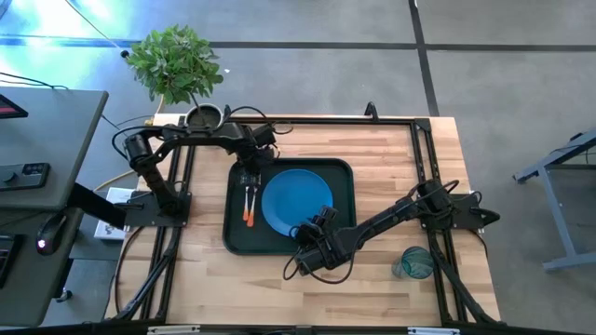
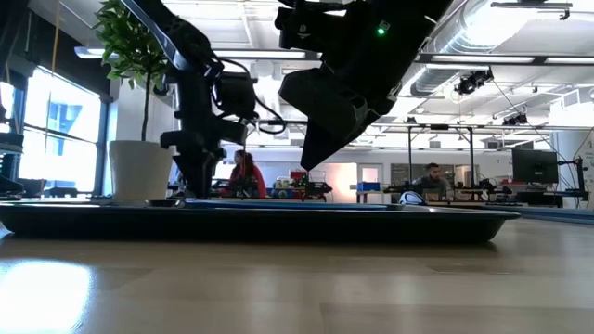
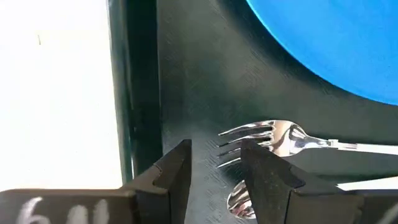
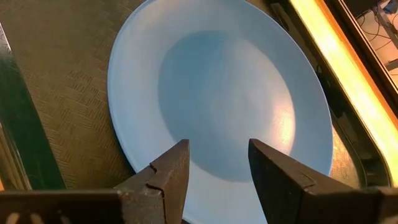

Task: Pick and place plate/cup/fork/spoon on tray
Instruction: Put the blue glass on the black tray

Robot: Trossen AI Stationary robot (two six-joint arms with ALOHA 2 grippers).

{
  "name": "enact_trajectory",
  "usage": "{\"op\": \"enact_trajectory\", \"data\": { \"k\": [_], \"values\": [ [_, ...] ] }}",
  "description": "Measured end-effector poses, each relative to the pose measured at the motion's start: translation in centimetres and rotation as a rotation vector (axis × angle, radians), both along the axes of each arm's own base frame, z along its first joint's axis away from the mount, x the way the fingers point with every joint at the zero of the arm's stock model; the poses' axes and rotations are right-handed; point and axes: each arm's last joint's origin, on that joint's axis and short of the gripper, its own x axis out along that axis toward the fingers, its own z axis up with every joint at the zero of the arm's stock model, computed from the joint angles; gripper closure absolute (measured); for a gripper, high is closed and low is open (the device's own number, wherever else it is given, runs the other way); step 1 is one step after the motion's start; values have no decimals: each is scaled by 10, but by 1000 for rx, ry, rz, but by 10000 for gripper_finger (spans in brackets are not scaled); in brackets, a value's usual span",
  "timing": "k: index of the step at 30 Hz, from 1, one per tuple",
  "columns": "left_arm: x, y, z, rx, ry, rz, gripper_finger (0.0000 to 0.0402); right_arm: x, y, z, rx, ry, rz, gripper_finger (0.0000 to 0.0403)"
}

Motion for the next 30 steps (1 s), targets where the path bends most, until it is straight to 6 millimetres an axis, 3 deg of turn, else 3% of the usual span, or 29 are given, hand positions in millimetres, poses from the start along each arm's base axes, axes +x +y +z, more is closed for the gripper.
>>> {"op": "enact_trajectory", "data": {
  "k": [9, 19, 26, 30],
  "values": [
    [-8, -1, 15, 99, 32, 37, 250, 0, 0, 0, -5, 1, -2, 247],
    [-21, -13, 58, 159, -151, 227, 276, -14, -10, 3, -275, -5, -100, 247],
    [-42, -67, 59, 179, -641, 264, 310, -35, 24, 9, -430, -47, -4, 247],
    [-54, -98, 54, 115, -853, 218, 326, -60, 24, 33, -427, -103, -65, 253]
  ]
}}
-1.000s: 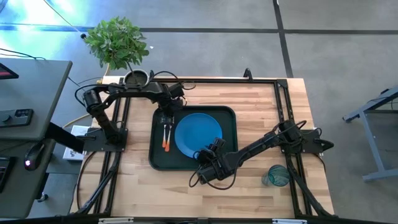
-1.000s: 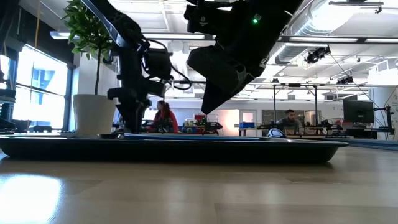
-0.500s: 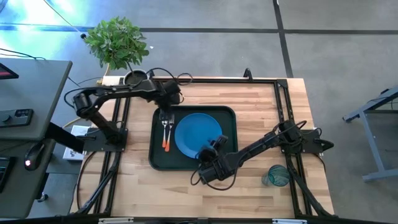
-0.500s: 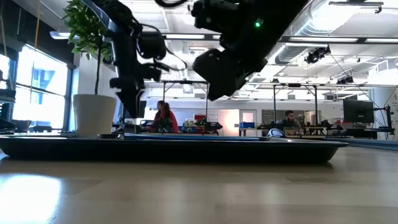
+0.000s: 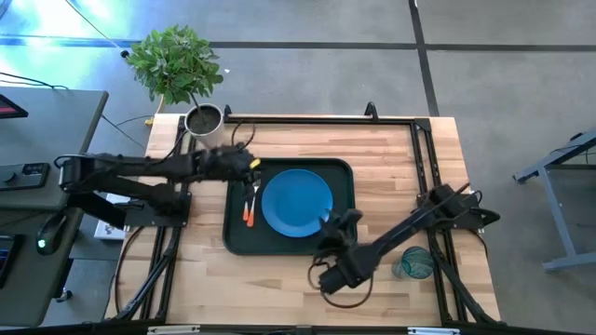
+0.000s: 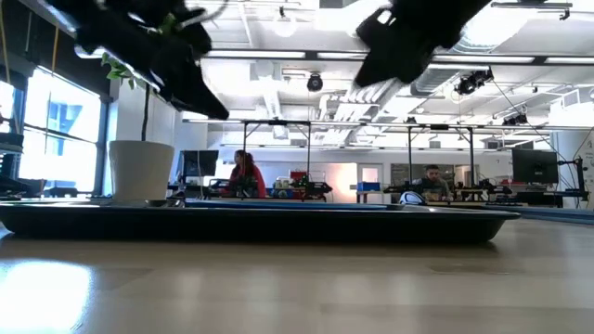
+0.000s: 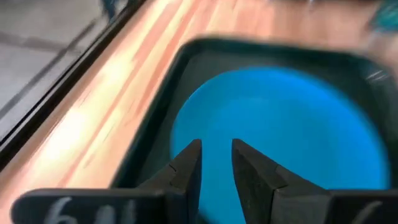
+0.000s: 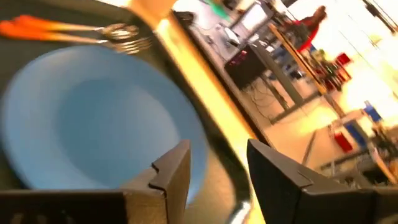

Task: Pick and place plate/cup/fork/spoon on tray
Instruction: Put the blue glass on the black tray

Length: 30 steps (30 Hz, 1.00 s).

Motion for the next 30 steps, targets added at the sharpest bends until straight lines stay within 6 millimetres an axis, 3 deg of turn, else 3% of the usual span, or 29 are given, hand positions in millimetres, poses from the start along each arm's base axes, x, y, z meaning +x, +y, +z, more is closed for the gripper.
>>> {"op": "enact_trajectory", "data": {
  "k": [5, 8, 13, 19, 24, 30],
  "values": [
    [-7, -18, -15, 25, -135, -57, 337, -32, -2, 29, 20, -102, -64, 284],
    [-8, -21, -28, 29, -166, -71, 339, -39, -1, 37, 47, -134, -71, 305],
    [-8, -21, -49, 25, -138, -69, 339, -39, -4, 36, 69, -54, -89, 332],
    [2, -20, -55, -26, -195, -40, 339, -50, -22, 14, 86, 40, -167, 360],
    [8, -21, -59, -80, -225, -42, 339, -62, -37, 3, 309, -14, -240, 381],
    [9, -24, -59, -94, -239, -39, 341, -64, -28, 23, 598, -7, 25, 386]
  ]
}}
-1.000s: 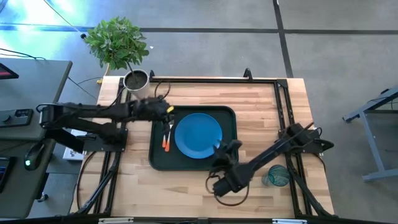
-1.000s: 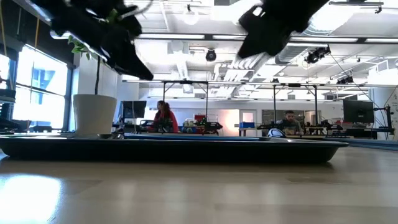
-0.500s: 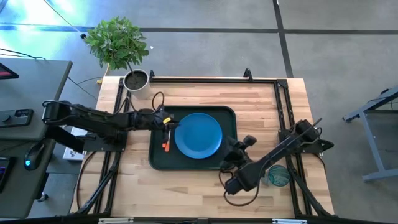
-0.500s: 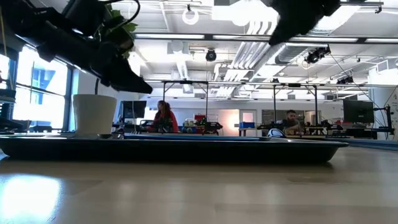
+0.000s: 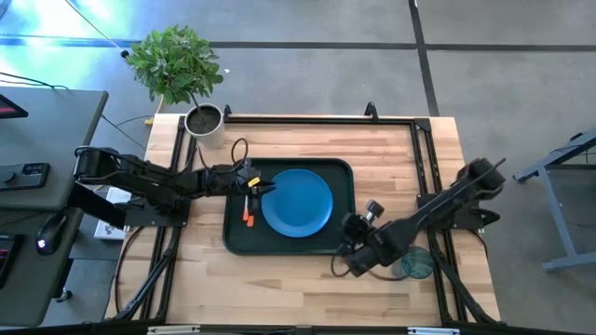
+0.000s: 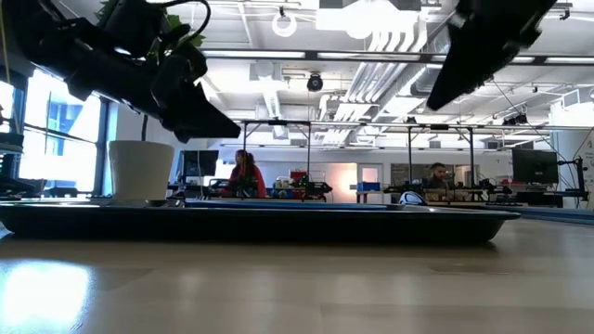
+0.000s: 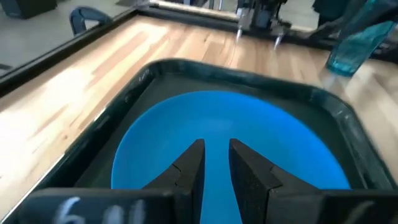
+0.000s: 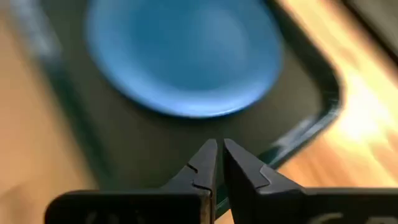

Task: Pick and place plate/cup/fork/spoon on tray
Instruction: Put the blue glass on the black tray

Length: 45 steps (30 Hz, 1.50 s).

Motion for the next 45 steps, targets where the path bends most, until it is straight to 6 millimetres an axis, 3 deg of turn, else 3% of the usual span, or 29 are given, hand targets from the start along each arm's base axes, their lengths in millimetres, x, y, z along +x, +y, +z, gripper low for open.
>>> {"op": "enact_trajectory", "data": {
  "k": [4, 8, 15, 23, 28, 32, 39, 45],
  "values": [
    [3, -4, 7, 14, -73, -20, 346, -8, -2, 20, 117, 33, 108, 386],
    [4, -12, 13, 72, -126, -82, 353, -14, -9, 34, 261, 25, 95, 386],
    [6, -25, 22, 153, -218, -150, 357, -18, -17, 38, 551, 157, 83, 360],
    [6, -25, 26, 209, -249, -127, 334, -33, -21, 34, 622, 351, -22, 276],
    [6, -25, 26, 215, -246, -104, 310, -44, -22, 34, 680, 491, -87, 243],
    [6, -24, 26, 214, -244, -88, 297, -48, -23, 47, 666, 552, -74, 238],
    [6, -26, 26, 253, -242, -150, 290, -64, -19, 87, 534, 569, -120, 238],
    [6, -28, 25, 227, -234, -175, 290, -74, -3, 93, 553, 551, -127, 238]
  ]
}}
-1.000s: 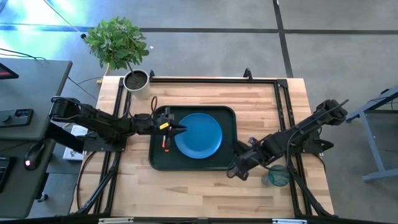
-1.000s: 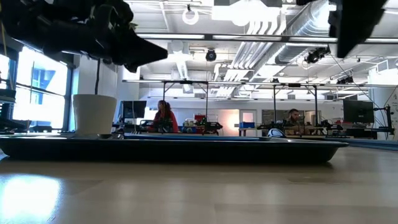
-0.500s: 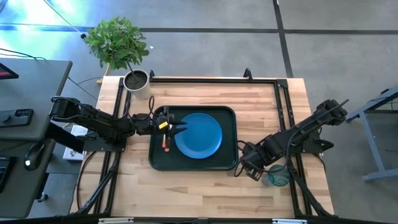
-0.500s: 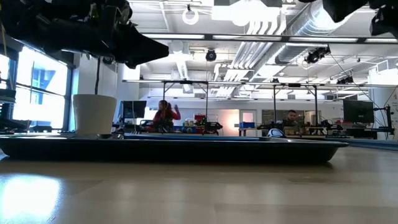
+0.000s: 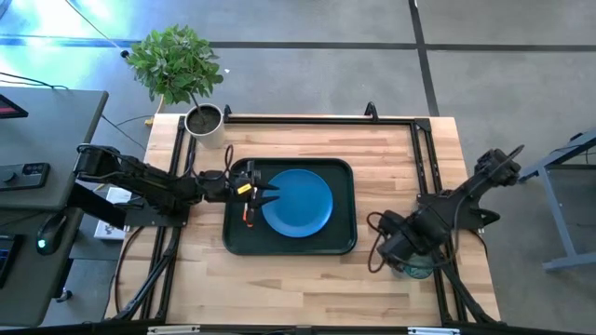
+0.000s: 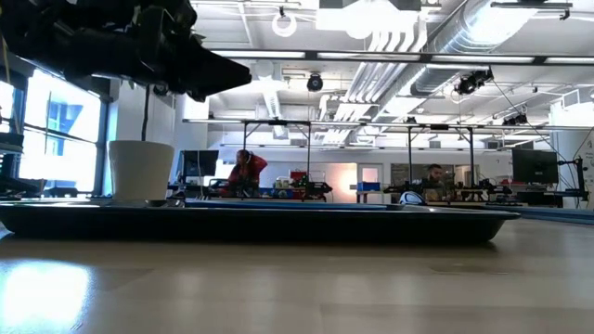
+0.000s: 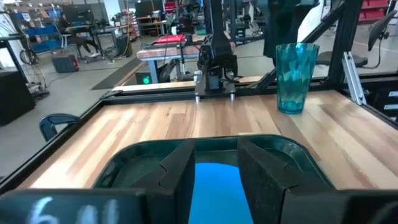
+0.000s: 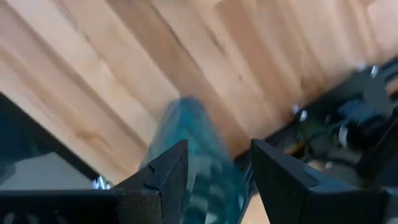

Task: Pick and place plate/cup/fork/spoon on tray
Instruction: Put the blue glass on the black tray

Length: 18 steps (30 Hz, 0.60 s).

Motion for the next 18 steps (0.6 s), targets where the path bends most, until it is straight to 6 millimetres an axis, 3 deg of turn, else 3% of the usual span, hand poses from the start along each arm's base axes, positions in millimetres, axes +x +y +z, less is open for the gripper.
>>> {"op": "enact_trajectory", "data": {
  "k": [7, 18],
  "values": [
    [0, -1, -1, 32, 8, -6, 290, -17, 20, 0, 45, 54, -32, 238],
    [0, -1, 0, 63, 8, -3, 290, -35, 37, 0, -39, -26, -24, 238]
  ]
}}
